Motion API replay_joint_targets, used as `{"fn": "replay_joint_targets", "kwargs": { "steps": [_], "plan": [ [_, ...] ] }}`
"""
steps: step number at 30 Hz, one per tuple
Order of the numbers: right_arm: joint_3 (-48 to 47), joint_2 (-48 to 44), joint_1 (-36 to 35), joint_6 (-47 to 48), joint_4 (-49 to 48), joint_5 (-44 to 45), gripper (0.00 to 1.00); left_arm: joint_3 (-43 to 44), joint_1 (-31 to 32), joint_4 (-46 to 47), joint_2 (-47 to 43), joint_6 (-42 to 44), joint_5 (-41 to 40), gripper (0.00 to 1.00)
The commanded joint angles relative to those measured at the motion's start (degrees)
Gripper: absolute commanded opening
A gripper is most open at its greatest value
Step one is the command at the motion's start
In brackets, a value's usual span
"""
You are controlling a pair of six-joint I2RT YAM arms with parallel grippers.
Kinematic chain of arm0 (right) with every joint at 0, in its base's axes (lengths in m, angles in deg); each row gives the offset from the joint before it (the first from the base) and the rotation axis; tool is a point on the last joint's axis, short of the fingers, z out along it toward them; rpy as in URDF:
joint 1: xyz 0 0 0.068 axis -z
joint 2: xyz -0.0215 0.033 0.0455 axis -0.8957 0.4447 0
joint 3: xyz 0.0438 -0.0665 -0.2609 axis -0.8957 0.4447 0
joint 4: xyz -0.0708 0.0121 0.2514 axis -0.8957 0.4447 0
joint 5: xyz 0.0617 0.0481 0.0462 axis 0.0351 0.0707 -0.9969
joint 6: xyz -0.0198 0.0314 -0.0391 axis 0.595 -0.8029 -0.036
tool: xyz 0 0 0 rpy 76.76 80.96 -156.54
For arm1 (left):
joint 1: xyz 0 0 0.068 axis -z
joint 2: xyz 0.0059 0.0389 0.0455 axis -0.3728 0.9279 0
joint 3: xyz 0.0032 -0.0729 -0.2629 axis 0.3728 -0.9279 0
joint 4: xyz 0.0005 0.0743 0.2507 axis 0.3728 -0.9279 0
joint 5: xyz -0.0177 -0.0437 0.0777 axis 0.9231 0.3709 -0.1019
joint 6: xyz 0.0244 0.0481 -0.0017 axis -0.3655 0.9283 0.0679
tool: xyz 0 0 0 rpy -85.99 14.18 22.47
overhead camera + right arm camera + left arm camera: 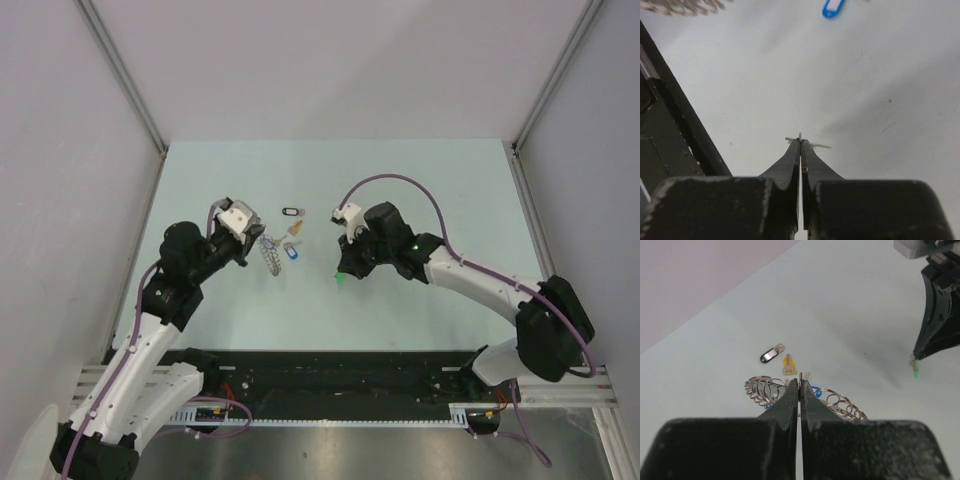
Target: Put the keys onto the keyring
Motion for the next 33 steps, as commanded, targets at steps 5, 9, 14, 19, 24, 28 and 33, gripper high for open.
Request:
{"fn": "replay_joint_targets", "kwargs": {
  "steps": [5,9,14,19,24,28,33],
  "plan": [
    [11.23,-17.67,0.23,5.44,-24.90,-2.70,0.00,3.41,0.85,3.21,4.06,3.36,19.60,0.00],
    [14.83,-23.03,0.31,4.65,-30.35,-2.44,0.00,7.19,2.43,0.84,7.77,4.85,24.97,0.00],
    [17.38,-26.12,1.01,3.95,-35.53,-4.54,0.00,12.28,7.26,-2.15,11.02,9.76,25.59,0.01],
    [21.25,-28.58,2.95,0.88,-45.80,-9.46,0.00,15.72,9.21,-4.09,15.41,12.68,29.45,0.00],
    [23.19,-28.24,6.63,-0.01,-51.79,-17.97,0.00,16.34,10.52,-2.78,17.35,12.85,32.53,0.00],
    [23.89,-27.62,8.22,-2.38,-56.02,-21.68,0.00,13.53,10.88,0.21,15.69,13.21,36.57,0.00],
    [23.89,-27.18,9.10,-1.86,-57.69,-25.11,0.00,9.49,10.97,5.66,14.01,10.57,39.82,0.00]
  ]
}}
